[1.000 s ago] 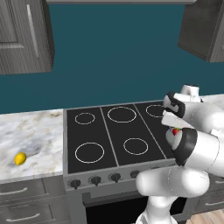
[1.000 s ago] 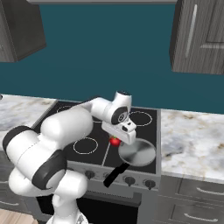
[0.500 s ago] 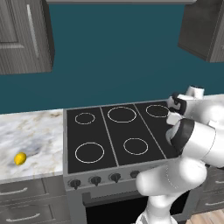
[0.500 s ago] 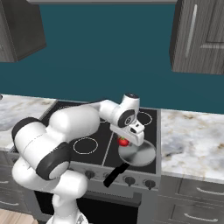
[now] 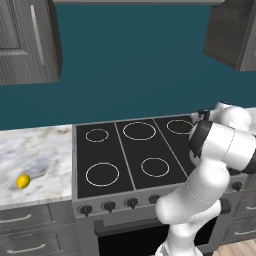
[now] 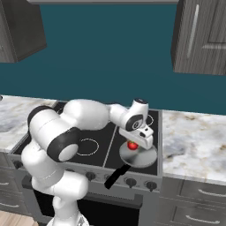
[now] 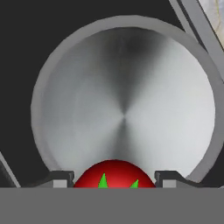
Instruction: Put the lemon and tomato in the pan. Then turn on the front right burner and set the heat to medium.
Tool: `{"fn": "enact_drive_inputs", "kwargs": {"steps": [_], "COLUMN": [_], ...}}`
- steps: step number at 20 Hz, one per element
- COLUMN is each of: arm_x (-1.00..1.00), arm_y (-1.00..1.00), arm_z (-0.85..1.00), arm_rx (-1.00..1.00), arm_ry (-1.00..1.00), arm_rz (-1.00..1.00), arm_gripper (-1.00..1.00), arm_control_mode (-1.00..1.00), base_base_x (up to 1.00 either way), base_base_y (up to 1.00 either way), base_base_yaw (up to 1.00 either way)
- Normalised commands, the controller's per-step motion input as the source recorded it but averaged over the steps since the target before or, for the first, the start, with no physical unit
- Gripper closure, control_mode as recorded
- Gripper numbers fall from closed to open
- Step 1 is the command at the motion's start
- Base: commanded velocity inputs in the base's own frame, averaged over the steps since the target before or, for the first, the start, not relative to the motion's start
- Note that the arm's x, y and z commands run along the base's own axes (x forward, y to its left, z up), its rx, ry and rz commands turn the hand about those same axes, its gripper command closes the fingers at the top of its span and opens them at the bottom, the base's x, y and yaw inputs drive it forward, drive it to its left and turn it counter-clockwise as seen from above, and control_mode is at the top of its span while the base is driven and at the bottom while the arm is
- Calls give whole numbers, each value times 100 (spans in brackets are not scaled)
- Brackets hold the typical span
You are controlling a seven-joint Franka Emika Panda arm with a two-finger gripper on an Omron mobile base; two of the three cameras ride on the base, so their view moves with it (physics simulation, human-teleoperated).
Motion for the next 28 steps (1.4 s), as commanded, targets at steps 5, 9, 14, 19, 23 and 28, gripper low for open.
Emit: {"fn": "enact_drive_inputs", "kwargs": {"steps": [5, 9, 14, 19, 23, 28], "arm_x": [12, 1, 0, 0, 0, 0], "arm_y": [-16, -10, -4, 0, 0, 0], "arm_z": [-37, -31, -19, 0, 0, 6], "arm_rx": [0, 0, 0, 0, 0, 0], "arm_ry": [5, 5, 2, 0, 0, 0], "arm_rz": [0, 0, 0, 0, 0, 0], "arm_gripper": [100, 100, 100, -100, -100, -100], "arm_control_mode": [-100, -100, -100, -100, -100, -100], "base_base_x": [0, 0, 0, 0, 0, 0], "base_base_y": [0, 0, 0, 0, 0, 0], "base_base_yaw": [0, 0, 0, 0, 0, 0]}}
